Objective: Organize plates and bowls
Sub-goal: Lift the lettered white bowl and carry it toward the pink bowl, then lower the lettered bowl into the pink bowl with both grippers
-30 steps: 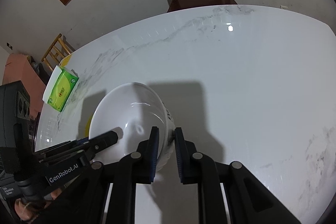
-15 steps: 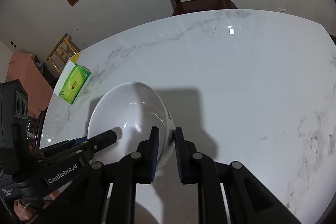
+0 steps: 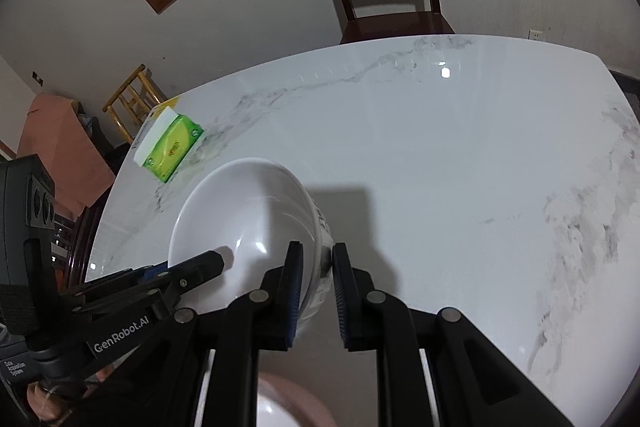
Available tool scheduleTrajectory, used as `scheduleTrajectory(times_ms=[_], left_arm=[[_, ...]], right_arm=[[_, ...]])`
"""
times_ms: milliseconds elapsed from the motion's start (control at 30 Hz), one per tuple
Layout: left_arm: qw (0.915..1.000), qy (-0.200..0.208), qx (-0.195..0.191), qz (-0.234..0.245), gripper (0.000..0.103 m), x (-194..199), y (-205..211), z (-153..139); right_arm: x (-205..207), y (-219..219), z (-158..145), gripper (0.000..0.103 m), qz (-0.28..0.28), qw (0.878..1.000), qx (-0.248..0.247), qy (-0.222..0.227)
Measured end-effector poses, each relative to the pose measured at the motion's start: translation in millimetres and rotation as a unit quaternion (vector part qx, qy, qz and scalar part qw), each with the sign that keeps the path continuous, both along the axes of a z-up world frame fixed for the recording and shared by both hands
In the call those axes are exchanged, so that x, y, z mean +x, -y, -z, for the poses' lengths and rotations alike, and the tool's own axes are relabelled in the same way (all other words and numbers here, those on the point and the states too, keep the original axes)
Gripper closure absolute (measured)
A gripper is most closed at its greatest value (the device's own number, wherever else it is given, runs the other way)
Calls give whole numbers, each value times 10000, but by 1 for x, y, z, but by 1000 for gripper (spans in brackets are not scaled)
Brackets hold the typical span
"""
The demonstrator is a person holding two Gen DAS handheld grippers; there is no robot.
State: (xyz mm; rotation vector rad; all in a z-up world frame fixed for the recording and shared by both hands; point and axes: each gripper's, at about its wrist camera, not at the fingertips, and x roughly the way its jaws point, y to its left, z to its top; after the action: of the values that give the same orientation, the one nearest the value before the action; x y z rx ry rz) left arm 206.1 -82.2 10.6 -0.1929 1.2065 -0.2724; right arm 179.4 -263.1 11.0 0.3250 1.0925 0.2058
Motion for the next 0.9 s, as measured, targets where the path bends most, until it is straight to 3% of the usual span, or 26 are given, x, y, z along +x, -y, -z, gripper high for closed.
scheduleTrajectory(times_ms=[233, 567, 900], left_arm=[[10000, 62, 17, 31, 90, -39, -7, -19], [9999, 139, 11, 44, 90, -92, -20, -32], [10000, -16, -1, 83, 90, -136, -25, -19]], right_arm=[[-37, -6, -21, 88, -24, 10000, -23, 84], [-91, -19, -29, 88, -56, 10000, -42, -3], [-137, -27, -17, 88, 22, 9998, -119, -133]])
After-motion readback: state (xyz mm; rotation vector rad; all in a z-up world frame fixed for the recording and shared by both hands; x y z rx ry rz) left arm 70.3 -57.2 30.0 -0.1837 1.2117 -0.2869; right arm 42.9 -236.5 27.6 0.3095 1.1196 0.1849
